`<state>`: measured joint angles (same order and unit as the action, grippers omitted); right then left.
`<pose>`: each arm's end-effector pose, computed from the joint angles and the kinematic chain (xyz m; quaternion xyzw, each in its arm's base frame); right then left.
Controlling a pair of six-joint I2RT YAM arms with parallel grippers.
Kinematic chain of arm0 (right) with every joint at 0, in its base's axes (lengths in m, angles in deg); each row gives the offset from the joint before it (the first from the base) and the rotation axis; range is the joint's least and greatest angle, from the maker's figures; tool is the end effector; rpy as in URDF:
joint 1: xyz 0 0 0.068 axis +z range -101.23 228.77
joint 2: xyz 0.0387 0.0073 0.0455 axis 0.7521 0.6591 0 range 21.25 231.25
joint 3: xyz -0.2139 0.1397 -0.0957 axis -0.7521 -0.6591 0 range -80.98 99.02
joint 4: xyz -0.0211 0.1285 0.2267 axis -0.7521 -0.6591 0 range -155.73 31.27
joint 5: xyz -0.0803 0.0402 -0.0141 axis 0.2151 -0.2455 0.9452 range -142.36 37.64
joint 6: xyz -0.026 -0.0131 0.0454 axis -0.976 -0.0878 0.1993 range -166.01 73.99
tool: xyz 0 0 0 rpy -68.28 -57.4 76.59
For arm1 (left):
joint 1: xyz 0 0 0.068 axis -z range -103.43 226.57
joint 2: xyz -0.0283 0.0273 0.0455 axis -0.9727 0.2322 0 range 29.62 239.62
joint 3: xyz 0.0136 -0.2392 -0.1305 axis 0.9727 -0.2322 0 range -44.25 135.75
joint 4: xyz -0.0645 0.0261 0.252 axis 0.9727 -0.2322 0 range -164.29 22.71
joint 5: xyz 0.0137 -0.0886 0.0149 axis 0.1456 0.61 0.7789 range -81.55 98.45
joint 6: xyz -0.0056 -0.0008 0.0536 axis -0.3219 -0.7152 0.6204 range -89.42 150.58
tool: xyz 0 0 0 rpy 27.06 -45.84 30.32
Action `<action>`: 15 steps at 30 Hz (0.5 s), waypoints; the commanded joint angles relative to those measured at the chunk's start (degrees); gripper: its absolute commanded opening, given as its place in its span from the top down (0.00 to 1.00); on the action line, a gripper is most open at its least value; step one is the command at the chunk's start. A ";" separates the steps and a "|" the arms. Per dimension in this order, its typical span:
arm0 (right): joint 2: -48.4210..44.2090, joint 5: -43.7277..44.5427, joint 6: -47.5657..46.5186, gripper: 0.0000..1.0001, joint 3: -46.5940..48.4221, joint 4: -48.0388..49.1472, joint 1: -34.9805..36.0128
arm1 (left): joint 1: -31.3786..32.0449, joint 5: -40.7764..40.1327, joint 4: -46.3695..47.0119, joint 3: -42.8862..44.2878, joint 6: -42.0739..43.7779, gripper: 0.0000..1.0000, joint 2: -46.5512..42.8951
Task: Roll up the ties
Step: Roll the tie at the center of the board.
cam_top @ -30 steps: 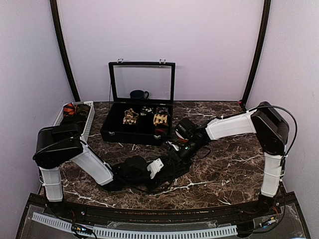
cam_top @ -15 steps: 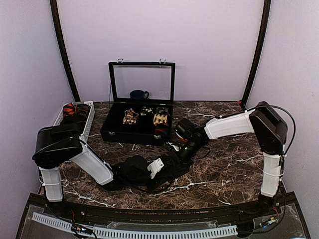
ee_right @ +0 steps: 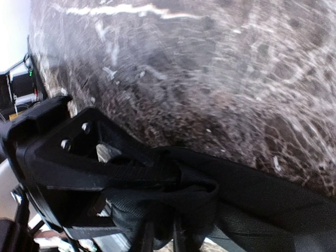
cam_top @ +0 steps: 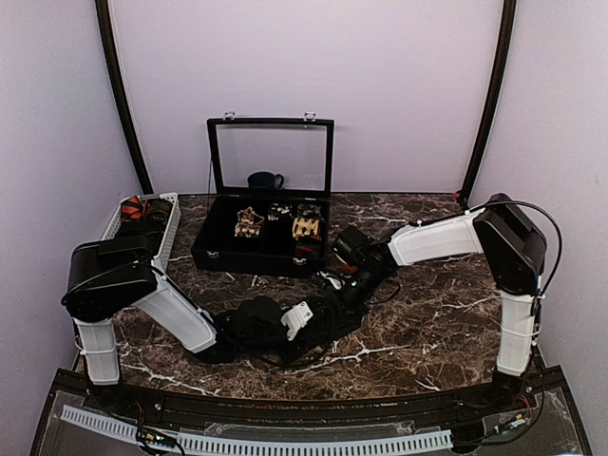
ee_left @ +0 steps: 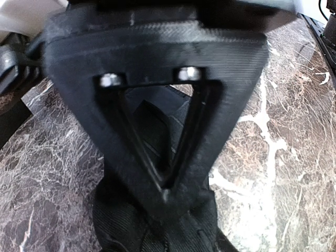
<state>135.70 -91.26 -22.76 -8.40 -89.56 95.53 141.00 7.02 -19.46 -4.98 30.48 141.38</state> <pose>0.2453 0.2935 0.1379 0.2389 -0.9025 -0.3509 0.0728 0.1512 -0.3139 0.0974 0.4424 0.7162 -0.2792 0.4620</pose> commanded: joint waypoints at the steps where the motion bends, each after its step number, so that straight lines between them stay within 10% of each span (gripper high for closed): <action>1: 3.30 3.81 -0.44 1.00 -2.46 -0.85 0.27 | 0.17 0.37 -6.69 -0.06 0.05 0.62 0.24; 15: 2.00 -4.72 -0.02 1.00 -6.17 4.06 -5.45 | 0.00 -1.81 6.26 -4.28 5.02 0.31 -4.32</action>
<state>135.76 -97.09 -22.91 -12.58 -84.40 92.32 140.98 6.13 -17.41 -7.97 33.04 139.46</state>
